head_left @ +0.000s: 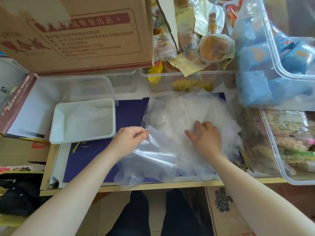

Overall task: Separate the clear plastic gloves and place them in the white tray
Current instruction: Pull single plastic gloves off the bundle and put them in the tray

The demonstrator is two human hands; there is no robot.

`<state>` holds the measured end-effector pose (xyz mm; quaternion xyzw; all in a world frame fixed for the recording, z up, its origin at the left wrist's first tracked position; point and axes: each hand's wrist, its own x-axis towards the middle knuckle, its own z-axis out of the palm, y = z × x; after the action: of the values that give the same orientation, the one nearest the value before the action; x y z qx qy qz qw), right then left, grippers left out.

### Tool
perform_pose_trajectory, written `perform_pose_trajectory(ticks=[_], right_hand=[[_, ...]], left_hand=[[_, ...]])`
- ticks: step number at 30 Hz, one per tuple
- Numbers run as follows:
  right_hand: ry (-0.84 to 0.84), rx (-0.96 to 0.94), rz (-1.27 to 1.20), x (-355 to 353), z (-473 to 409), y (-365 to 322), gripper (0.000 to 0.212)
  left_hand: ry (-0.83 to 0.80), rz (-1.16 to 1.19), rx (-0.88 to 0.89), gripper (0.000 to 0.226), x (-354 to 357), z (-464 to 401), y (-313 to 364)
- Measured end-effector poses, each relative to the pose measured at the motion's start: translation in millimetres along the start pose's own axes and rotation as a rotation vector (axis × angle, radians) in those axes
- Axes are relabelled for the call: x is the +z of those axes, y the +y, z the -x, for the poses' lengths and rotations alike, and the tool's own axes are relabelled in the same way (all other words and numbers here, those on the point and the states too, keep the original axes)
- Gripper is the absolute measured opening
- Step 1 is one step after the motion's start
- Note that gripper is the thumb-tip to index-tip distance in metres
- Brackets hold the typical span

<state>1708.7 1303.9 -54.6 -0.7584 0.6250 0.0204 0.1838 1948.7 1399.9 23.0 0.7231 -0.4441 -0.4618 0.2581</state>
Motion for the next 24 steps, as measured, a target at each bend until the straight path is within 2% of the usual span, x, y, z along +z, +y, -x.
perform_pose_trajectory(ticks=[2, 4, 6, 10, 11, 13, 15, 18, 20, 23, 24], right_hand=[[-0.045, 0.032, 0.071, 4, 2, -11, 0.074], [-0.064, 0.063, 0.027, 11, 2, -22, 0.08], [-0.035, 0.09, -0.045, 16, -1, -29, 0.065], [0.094, 0.029, -0.233, 17, -4, -31, 0.015], [0.123, 0.022, -0.331, 14, -2, -32, 0.023], [0.16, 0.062, -0.64, -2, 2, -37, 0.038], [0.121, 0.094, -0.993, -25, 9, -46, 0.034], [-0.01, 0.013, -1.343, -52, 22, -53, 0.018], [-0.125, -0.087, -1.478, -65, 31, -58, 0.012], [-0.274, -0.26, -1.521, -75, 38, -63, 0.038], [-0.314, -0.29, -1.531, -76, 40, -64, 0.044]], left_hand=[[-0.029, -0.032, -0.014, 0.016, 1, 1, -1], [-0.05, -0.078, -0.025, 0.019, -1, 3, -2], [-0.062, -0.096, -0.023, 0.02, -3, 5, -5], [-0.08, -0.079, -0.022, 0.019, -10, 7, -11], [-0.085, -0.046, -0.025, 0.019, -12, 7, -12], [-0.078, 0.075, -0.027, 0.019, -13, 7, -9], [-0.047, 0.257, -0.025, 0.022, -13, 6, -2], [-0.041, 0.532, -0.049, 0.02, -13, 4, 12], [-0.122, 0.679, -0.08, 0.022, -13, 2, 17], [-0.335, 0.883, -0.094, 0.025, -10, 3, 22], [-0.398, 0.926, -0.084, 0.033, -8, 3, 23]])
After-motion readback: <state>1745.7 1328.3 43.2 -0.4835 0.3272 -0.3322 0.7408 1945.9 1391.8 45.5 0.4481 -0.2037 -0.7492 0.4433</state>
